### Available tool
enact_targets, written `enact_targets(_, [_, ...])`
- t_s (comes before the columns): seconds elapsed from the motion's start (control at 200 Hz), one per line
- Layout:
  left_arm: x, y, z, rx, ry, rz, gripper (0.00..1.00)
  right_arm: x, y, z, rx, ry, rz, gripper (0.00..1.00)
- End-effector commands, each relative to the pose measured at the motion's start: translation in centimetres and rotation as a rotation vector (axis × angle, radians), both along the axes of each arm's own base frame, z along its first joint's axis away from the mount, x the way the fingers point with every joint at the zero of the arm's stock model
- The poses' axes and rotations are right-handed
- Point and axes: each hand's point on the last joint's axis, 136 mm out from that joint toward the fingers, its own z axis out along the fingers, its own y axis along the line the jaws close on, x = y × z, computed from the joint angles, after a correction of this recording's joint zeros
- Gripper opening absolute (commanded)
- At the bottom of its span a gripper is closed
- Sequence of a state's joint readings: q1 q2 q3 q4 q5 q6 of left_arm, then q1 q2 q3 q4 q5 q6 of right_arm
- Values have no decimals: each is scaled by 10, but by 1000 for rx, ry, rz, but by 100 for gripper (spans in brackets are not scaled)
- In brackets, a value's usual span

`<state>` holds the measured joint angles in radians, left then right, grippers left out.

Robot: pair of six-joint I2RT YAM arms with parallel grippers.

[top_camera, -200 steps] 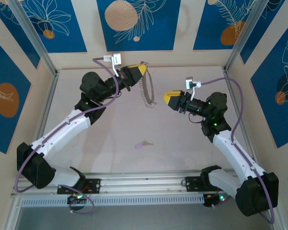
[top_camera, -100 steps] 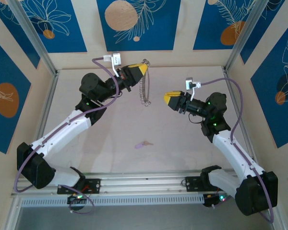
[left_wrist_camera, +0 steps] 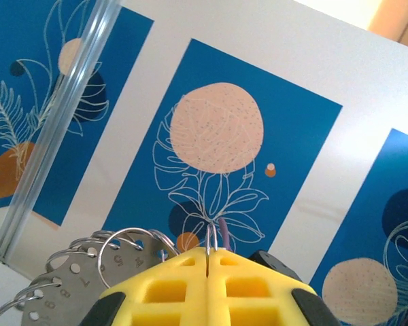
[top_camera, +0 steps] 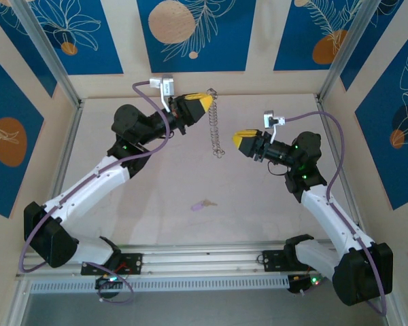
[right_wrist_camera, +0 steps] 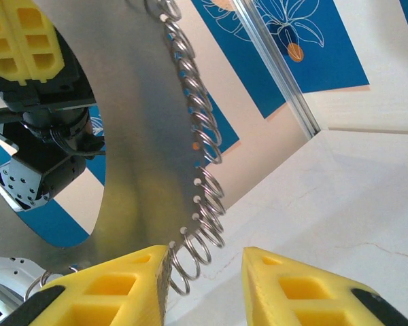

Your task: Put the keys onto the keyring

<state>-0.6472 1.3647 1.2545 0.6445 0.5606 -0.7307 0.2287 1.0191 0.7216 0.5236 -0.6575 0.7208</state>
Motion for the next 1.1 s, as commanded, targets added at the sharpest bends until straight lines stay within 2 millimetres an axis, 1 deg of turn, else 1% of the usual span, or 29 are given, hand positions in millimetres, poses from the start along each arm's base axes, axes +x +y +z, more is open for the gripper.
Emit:
enact_targets(0.0, [-34,2,33,-35,-198,-68,0,2,-3,-3,0,-5,-14,34])
enact_targets(0.215, [-60,-3,24,34,-384,-115,0,5,-5,-7,-4,9,-25,34])
enact_targets(0.34, [-68,-4,15,72,-491,-103,0,7,-6,-12,-9,23,-25,33])
enact_targets(0.435, [-68,-6,4,125,-549,-72,0,9,-7,-15,-10,34,-24,34])
enact_targets(0.58, [-62,-9,-13,211,-622,-4,0,11,-7,-21,-11,52,-25,33])
enact_targets(0.71, [-58,-8,-24,265,-683,54,0,12,-8,-23,-12,63,-26,33])
enact_targets(0.815, [-54,-5,-29,292,-717,99,0,13,-8,-24,-12,70,-24,33])
enact_targets(1.095, [-53,-4,-41,340,-757,127,0,13,-9,-20,-9,63,-22,32])
